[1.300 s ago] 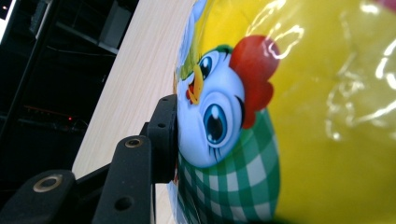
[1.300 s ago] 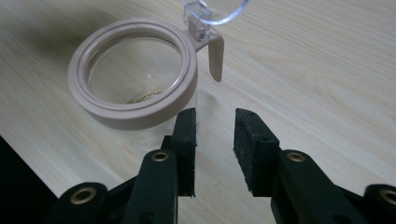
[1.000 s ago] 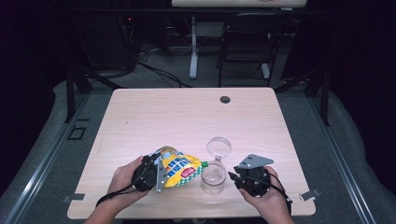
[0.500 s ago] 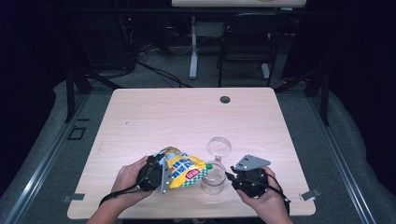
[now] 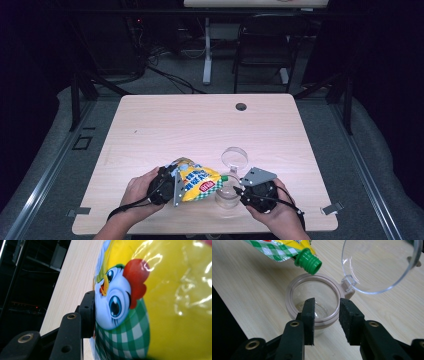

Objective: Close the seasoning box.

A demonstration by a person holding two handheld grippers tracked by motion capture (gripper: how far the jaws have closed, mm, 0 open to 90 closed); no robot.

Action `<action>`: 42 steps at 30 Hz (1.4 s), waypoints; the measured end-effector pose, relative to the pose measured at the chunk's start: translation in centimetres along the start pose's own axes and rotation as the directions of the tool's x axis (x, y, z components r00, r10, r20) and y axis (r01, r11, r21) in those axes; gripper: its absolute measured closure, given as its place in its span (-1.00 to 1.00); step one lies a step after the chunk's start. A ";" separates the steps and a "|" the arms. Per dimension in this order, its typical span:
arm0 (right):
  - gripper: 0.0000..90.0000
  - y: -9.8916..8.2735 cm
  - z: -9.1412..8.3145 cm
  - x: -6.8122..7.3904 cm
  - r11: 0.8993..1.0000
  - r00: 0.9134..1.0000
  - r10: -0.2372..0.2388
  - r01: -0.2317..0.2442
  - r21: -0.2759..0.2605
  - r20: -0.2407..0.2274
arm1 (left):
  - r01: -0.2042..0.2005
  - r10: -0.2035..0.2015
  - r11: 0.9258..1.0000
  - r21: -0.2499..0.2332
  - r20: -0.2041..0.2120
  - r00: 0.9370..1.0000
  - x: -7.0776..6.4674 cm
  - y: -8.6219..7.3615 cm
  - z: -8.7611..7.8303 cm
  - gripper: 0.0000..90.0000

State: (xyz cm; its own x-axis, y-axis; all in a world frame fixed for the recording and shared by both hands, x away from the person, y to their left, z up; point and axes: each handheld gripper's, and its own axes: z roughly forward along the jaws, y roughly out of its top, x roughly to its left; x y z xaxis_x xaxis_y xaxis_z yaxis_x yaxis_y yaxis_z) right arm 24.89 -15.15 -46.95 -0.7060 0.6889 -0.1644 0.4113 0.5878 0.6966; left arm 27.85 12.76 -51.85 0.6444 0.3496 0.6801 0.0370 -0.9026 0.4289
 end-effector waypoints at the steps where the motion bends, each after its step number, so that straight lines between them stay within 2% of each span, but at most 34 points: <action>1: 0.44 0.2 0.0 0.1 1.000 1.000 -0.017 0.017 0.006 0.001 | 0.001 -0.001 1.000 0.000 0.002 1.000 0.0 0.0 0.0 0.29; 15: 0.35 1.0 1.0 1.2 0.996 0.996 -0.094 0.094 0.002 0.004 | -0.008 0.008 1.000 0.004 0.013 1.000 -0.6 0.2 0.6 0.29; 23: 0.36 1.4 1.2 1.8 0.990 0.990 -0.138 0.139 -0.008 0.022 | -0.022 0.022 1.000 0.011 0.017 1.000 -0.6 0.5 0.7 0.29; 31: 0.37 2.0 1.2 2.0 0.980 0.979 -0.197 0.197 0.004 0.043 | -0.035 0.034 0.999 0.022 0.017 0.999 -0.4 0.8 0.6 0.29; 42: 0.35 2.4 1.3 2.1 0.975 0.974 -0.221 0.220 0.015 0.048 | -0.038 0.038 0.999 0.032 0.024 0.999 -0.1 0.8 0.6 0.29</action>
State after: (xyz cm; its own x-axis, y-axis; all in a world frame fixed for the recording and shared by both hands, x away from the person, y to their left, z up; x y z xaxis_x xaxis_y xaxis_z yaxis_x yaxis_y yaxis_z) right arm 25.17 -11.77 -46.58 -0.7510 0.5617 -0.3472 0.2541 0.7312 0.6331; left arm 28.23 11.86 -51.95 0.6631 0.3095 0.6816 0.0369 -0.9229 0.3832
